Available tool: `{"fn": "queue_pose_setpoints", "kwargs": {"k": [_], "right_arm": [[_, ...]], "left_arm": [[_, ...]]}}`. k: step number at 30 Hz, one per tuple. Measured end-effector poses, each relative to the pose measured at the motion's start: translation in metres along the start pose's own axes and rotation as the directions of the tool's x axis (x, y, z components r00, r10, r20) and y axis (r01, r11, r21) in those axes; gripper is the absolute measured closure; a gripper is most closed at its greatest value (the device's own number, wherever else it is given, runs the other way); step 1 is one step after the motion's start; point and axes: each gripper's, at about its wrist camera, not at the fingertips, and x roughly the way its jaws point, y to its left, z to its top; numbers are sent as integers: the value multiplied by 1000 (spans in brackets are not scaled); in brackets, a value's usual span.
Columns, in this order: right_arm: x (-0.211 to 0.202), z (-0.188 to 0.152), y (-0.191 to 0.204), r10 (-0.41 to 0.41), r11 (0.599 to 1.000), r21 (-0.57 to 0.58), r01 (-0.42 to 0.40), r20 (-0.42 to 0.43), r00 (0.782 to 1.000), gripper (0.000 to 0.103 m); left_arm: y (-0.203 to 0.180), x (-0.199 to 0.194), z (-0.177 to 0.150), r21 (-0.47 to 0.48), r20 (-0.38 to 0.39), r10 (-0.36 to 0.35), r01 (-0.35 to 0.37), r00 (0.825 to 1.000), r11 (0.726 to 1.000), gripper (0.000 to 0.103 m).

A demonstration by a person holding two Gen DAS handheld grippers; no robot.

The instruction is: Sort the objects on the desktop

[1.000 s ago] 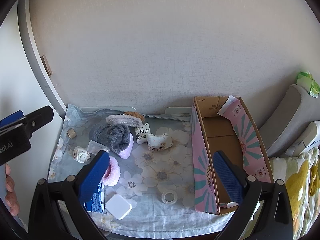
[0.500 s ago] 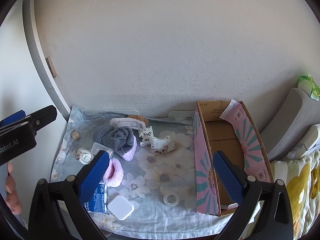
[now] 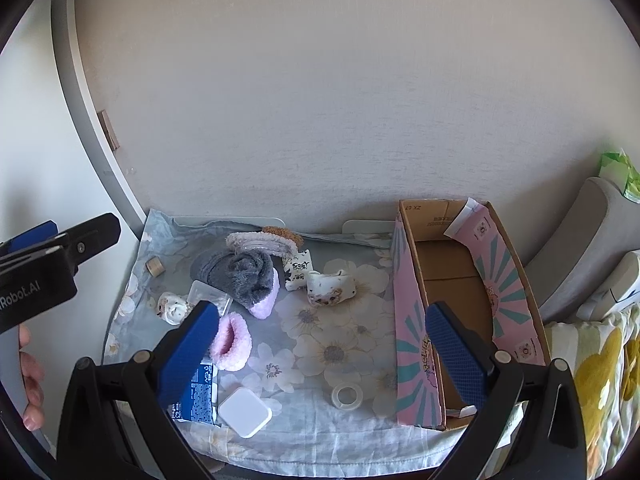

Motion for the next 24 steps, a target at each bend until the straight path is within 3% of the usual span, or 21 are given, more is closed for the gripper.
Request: {"fn": "queue_pose_setpoints", "kwargs": {"k": [7,14,24], "right_arm": [[-2,1,-1,-8,1000,-8,8,16,1000,0],[-7,5,-17,-29,1000,-5,29,46,999,0],[8,6,-8,29,999,-33,-28,15,999,0]], "left_arm": [[20,5,4,-34,-12,-27,26,1000,999,0],[58,11,7,-93,-15,7,-8,1000,996,0],[58,25,-19,-59,-56,9,-13,998,998,0]]}}
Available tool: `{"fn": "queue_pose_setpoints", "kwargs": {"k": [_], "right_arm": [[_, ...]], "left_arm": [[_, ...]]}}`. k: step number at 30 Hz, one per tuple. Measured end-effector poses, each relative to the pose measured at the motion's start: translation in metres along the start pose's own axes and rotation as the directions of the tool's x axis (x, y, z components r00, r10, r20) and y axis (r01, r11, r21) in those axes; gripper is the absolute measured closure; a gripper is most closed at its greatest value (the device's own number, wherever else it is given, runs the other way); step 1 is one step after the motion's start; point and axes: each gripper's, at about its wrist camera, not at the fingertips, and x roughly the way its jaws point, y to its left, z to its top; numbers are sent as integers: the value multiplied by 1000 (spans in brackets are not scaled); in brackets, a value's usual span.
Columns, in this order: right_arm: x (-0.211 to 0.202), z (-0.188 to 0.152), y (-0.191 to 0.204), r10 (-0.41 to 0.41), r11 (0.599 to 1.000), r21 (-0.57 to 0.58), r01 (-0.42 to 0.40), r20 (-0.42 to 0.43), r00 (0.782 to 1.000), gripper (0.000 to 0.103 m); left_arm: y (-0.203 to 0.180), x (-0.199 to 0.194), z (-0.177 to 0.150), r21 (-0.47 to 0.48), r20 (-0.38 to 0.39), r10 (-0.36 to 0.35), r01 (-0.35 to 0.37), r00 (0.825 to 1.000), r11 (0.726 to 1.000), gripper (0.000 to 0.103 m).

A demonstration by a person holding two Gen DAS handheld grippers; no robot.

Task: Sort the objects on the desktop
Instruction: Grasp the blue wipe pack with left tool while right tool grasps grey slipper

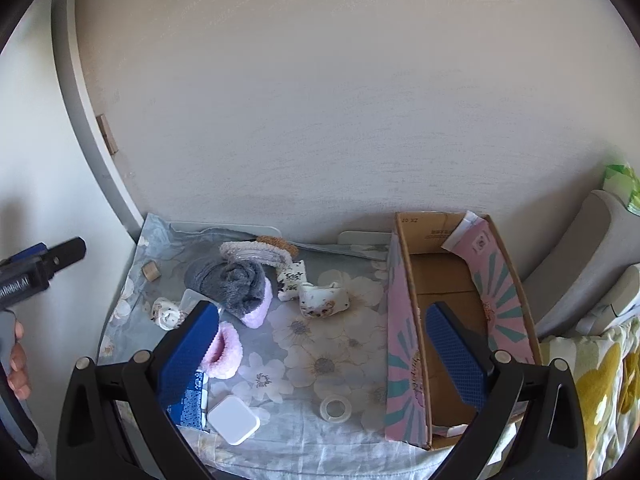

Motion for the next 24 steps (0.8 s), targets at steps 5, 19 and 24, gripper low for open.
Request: {"fn": "queue_pose_setpoints", "kwargs": {"k": [5,19,24], "right_arm": [[19,6,7,73,996,-38,-75,-44,996,0],[169,15,35,340,853,-290,-433,-320,884,0],[203,20,46,375,793,-342,-504,-378,846,2]], "left_arm": [[4,23,-33,-18,-72,-27,25,997,1000,0],[-22,139,-162,-103,-273,-72,45,959,994,13],[-23,151,-169,-104,-276,-47,18,960,994,14]]}}
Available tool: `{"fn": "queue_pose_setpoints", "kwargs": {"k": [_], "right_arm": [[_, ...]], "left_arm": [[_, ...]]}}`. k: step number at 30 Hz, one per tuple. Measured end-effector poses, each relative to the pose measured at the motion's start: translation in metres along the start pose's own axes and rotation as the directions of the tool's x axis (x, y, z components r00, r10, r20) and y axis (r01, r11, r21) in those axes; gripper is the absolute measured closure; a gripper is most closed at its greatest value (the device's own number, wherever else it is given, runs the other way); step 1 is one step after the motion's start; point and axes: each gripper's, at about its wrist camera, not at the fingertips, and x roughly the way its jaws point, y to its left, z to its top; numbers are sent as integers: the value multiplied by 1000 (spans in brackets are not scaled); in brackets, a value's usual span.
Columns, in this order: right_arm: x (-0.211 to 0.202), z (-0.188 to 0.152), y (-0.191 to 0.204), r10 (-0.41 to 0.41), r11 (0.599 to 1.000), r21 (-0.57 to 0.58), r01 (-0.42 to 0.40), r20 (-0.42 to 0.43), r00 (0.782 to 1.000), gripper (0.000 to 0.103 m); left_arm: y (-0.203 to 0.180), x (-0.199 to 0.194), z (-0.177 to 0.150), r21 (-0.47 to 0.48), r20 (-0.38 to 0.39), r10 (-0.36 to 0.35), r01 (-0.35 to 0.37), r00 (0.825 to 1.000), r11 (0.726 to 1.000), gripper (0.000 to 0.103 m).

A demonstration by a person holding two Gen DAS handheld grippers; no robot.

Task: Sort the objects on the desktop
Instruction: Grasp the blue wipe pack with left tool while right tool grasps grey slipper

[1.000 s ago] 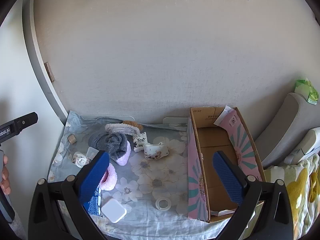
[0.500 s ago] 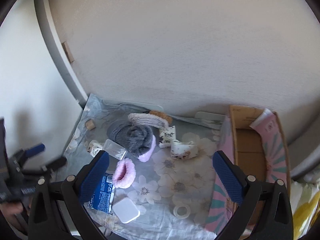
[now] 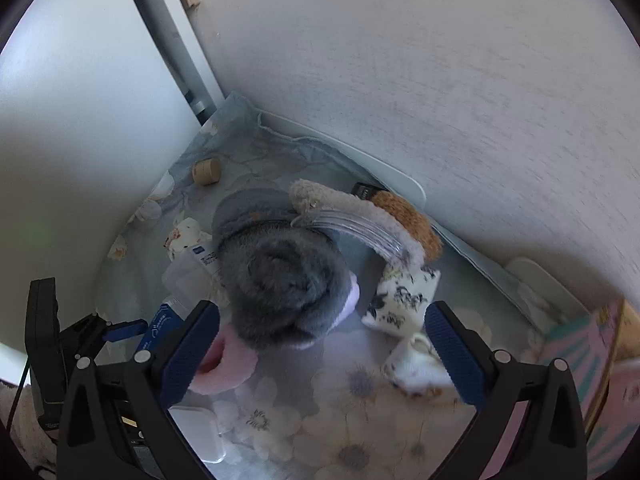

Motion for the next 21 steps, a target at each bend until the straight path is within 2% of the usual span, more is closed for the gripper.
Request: {"fn": "queue_pose_setpoints", "kwargs": {"k": [2,4,5,7,8,10,11,13,16,21], "right_arm": [[9,5,1,12,1000,-25,-12,-15,1000,6],[17,7,2,21,999,-41,-23,-35,999,14],[21,8,2,31,999,-40,-33,-47,998,17],[29,10,3,80,996,-32,-83,-65,995,31],[33,11,2,109,993,-25,-111,-76,991,35],[42,11,3,156,988,-7,-157,-103,982,50],[43,11,5,155,988,-10,-156,-104,983,53],[42,13,8,151,988,-25,-154,-93,984,68],[40,16,11,143,989,-13,-145,-78,987,74],[29,16,12,119,993,5,-119,-35,992,76]], "left_arm": [[-1,-4,0,13,9,17,-17,1000,1000,14],[-4,-3,-1,41,12,47,-47,999,998,19],[-6,-4,-1,60,15,68,-69,998,996,26],[-5,-8,-2,72,17,55,-56,998,996,34],[-4,-11,-2,72,19,49,-50,999,996,41],[-2,-13,-2,74,17,39,-40,999,996,42],[-1,-13,-2,73,17,34,-35,999,997,43],[0,-16,-3,75,16,32,-33,999,997,44],[-2,-23,-3,86,15,34,-35,999,996,44],[3,-36,5,88,14,34,-35,999,996,45]]}}
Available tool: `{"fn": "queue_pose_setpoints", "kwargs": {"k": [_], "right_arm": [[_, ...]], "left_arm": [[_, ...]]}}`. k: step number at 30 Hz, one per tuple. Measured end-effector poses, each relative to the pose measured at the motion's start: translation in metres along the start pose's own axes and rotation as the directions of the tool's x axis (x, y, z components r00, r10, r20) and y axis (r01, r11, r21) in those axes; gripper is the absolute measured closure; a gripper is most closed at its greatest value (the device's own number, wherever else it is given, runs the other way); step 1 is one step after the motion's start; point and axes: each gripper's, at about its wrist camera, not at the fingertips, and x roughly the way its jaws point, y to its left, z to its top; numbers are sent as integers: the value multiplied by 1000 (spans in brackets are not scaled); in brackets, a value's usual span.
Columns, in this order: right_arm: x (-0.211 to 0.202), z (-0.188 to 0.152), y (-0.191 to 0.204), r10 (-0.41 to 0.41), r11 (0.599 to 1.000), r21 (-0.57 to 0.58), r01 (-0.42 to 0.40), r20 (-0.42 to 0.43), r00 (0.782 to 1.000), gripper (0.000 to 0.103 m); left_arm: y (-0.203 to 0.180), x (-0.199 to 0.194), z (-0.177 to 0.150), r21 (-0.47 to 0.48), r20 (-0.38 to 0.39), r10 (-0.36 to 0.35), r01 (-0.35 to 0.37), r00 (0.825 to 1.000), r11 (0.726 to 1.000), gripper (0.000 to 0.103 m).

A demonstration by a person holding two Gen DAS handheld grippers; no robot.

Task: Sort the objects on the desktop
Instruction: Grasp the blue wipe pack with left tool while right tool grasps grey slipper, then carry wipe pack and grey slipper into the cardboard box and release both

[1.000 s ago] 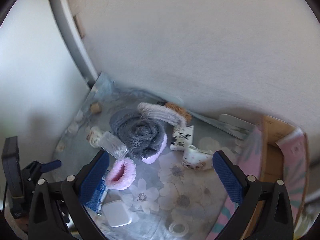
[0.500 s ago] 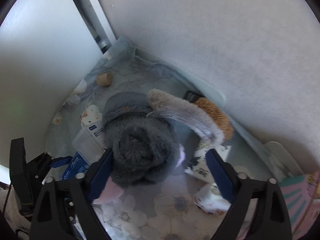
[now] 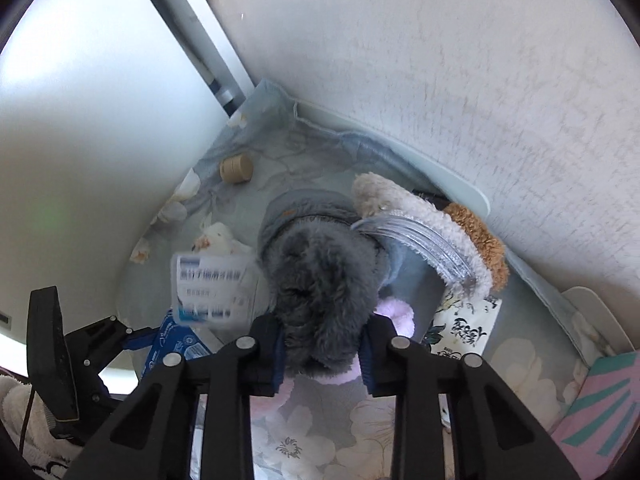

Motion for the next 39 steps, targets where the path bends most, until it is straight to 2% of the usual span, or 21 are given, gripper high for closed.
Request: {"fn": "queue_pose_setpoints", "kwargs": {"k": [6,13,20,25,29,39], "right_arm": [[-21,-2,7,0,999,37,-1,42,999,76],[-64,-8,25,-17,997,79,7,126,992,76],[-101,-21,28,-69,988,151,44,165,984,76],[-126,-32,24,-115,977,198,75,199,973,76],[-149,-44,15,-163,965,240,108,223,961,76],[-206,-94,-16,-312,900,383,208,233,921,76]], "left_arm": [[11,-33,13,21,29,4,-5,1000,1000,45],[13,-64,53,45,72,-17,13,997,999,45],[-2,-82,87,102,98,-73,63,993,993,45],[-22,-92,106,172,111,-90,70,990,983,45],[-42,-99,124,229,110,-137,109,985,967,45],[-118,-108,160,374,116,-231,173,966,911,45]]}}
